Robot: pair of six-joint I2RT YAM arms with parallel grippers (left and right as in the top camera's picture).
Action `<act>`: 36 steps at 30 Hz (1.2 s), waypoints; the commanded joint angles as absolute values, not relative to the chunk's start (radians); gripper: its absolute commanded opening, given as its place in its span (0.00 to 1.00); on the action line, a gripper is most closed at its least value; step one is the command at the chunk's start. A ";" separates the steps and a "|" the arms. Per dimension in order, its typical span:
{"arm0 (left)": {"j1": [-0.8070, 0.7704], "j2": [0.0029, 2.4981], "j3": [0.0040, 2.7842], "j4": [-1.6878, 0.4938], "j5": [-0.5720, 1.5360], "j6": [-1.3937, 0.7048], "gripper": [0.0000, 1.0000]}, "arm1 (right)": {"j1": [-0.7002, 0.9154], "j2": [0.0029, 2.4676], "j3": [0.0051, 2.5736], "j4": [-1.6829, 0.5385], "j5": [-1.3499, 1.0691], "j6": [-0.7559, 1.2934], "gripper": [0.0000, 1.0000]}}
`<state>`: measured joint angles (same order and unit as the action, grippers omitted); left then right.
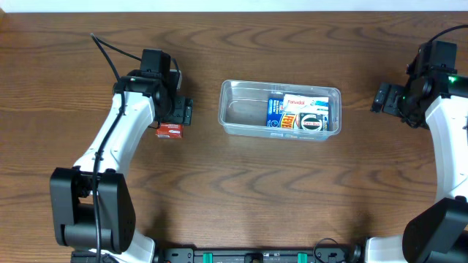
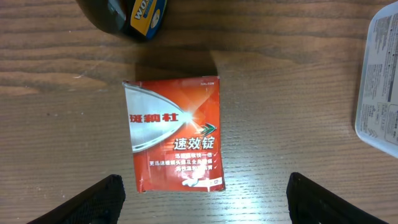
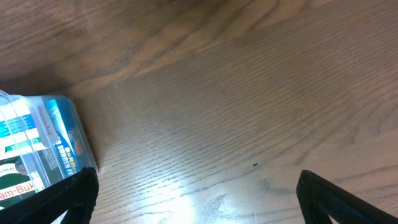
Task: Pack container
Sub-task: 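Lower the left gripper onto the red packet to grasp it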
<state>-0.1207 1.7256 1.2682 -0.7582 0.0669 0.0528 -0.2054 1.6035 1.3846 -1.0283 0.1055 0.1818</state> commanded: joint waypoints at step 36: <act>-0.118 1.780 1.285 -0.750 -0.004 0.040 0.73 | -0.208 1.607 1.387 -1.029 0.112 0.175 0.99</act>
<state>-0.1207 1.8286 1.2682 -0.7532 0.0395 0.0490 -0.2054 1.6035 1.3846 -1.0283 0.1055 0.1818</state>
